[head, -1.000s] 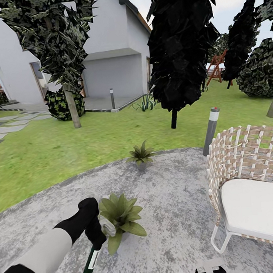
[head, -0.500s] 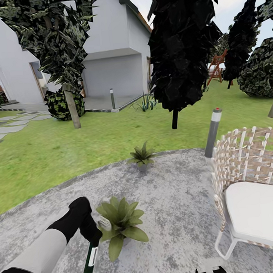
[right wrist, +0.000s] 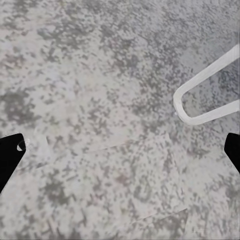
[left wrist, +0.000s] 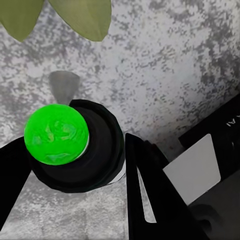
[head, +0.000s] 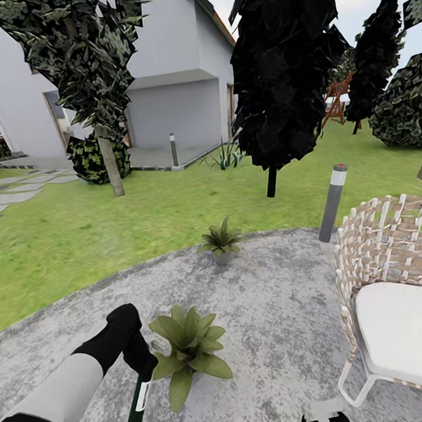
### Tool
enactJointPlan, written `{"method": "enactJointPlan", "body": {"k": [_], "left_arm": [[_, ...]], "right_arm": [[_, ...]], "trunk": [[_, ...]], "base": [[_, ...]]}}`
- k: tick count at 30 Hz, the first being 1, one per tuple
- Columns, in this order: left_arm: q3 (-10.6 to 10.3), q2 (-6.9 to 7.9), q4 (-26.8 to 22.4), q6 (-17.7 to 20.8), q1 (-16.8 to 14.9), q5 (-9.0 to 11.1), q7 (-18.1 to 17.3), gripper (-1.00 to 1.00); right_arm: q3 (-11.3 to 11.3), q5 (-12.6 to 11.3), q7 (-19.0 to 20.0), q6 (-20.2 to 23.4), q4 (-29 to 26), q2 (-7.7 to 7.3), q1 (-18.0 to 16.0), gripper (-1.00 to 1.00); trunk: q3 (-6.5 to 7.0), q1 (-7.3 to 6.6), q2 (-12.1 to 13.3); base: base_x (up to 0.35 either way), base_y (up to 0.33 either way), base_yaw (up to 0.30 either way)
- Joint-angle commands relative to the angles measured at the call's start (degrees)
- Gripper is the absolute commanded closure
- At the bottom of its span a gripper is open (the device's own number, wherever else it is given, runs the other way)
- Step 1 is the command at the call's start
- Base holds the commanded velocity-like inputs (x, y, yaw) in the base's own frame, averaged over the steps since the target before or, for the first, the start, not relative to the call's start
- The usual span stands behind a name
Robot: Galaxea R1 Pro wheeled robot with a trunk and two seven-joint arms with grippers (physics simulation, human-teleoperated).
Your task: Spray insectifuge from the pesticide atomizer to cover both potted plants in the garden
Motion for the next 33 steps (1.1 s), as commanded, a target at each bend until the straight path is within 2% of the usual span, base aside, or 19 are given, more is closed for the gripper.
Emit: {"method": "enactJointPlan", "body": {"k": [1,6,18,24,26,29,33], "left_arm": [[-0.2,0.04,-0.1,0.4,0.0,-0.4,-0.6,1.0],[-0.2,0.03,-0.4,0.5,-0.1,-0.5,-0.6,1.0],[-0.2,-0.48,-1.0,0.9,-1.2,-0.4,-0.7,1.0],[-0.3,-0.89,-1.0,0.9,-3.2,-0.2,-1.0,1.0],[-0.3,-0.74,-1.0,0.9,-3.7,-0.4,-2.2,1.0],[-0.4,-0.69,-1.0,0.8,-5.2,-1.5,-4.8,1.0],[-0.4,-0.91,-1.0,0.7,-6.0,-6.3,-10.4,1.0]], "right_arm": [[-0.5,0.6,-0.2,-0.2,0.1,0.01,0.0,-1.0],[-0.5,0.6,-0.2,-0.2,0.1,0.03,0.0,-1.0],[-0.5,0.6,-0.2,-0.2,0.1,-0.02,-0.1,-1.0],[-0.5,0.6,-0.2,-0.2,0.1,0.05,0.0,-1.0],[-0.5,0.6,-0.3,-0.2,0.0,0.05,0.0,-1.0],[-0.5,0.8,-0.3,-0.2,0.0,-0.03,0.0,-1.0],[-0.5,0.9,-0.3,-0.2,0.1,-0.19,0.0,-1.0]], "trunk": [[-0.33,0.21,-0.4],[-1.68,1.31,-2.4],[-2.77,1.31,-2.4],[-3.27,1.31,-2.4],[-3.32,1.31,-2.4],[-3.34,1.31,-2.4],[-3.34,1.31,-2.4]], "base": [[0.0,0.0,0.0],[0.0,0.0,0.0],[0.0,0.0,0.0],[0.0,0.0,0.0],[0.0,0.0,0.0],[0.0,0.0,0.0],[0.0,0.0,0.0]]}}
